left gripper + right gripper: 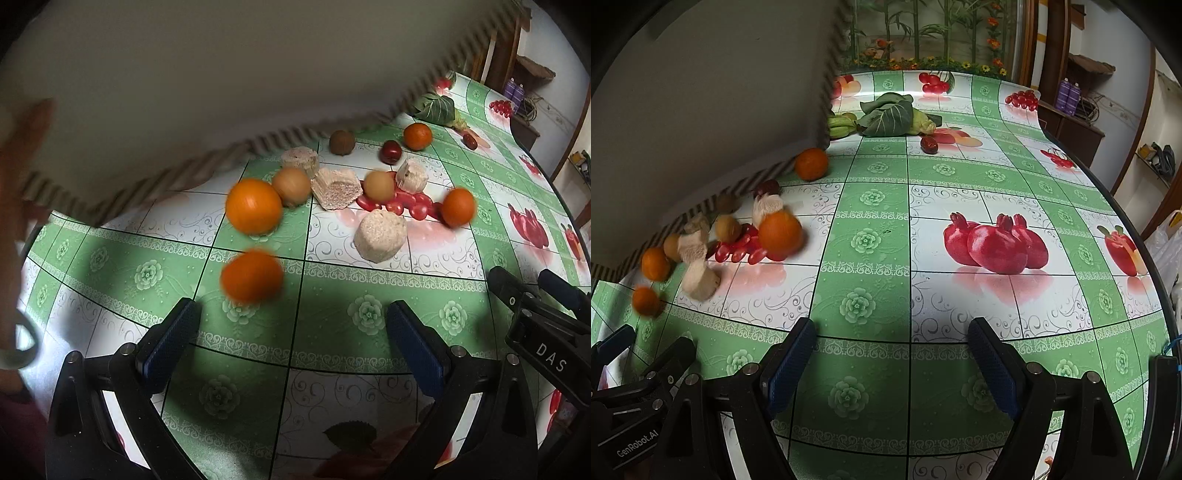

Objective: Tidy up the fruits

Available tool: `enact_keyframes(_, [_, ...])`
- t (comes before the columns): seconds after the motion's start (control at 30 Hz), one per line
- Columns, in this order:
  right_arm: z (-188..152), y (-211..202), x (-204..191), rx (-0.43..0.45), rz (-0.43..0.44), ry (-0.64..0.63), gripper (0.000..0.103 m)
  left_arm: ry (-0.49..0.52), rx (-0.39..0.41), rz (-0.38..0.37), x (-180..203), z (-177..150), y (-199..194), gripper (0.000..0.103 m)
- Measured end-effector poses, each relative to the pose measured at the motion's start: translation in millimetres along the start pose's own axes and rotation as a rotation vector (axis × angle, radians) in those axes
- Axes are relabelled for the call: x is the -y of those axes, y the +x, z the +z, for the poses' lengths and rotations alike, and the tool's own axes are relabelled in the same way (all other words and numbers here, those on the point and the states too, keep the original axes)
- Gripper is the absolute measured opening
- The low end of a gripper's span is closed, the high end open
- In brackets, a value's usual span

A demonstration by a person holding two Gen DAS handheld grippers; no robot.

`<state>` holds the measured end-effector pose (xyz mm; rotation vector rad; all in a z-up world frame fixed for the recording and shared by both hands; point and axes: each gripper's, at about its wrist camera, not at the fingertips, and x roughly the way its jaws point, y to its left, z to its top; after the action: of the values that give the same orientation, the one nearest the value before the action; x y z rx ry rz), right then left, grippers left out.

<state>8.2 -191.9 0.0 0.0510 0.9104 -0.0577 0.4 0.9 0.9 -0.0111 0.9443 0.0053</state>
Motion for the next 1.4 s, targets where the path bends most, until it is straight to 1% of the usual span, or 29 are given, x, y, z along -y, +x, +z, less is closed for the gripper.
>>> enact_keyframes(1.3, [0.6, -1.1, 0.4, -0.003, 0.000, -0.002, 0.084, 0.000, -0.001, 0.000, -0.2, -0.7, 0.0, 0.103])
enact_keyframes(1.4, [2.0, 0.4, -0.8, -0.006, 0.010, -0.004, 0.087, 0.001, -0.001, 0.001, 0.1, -0.6, 0.1, 0.103])
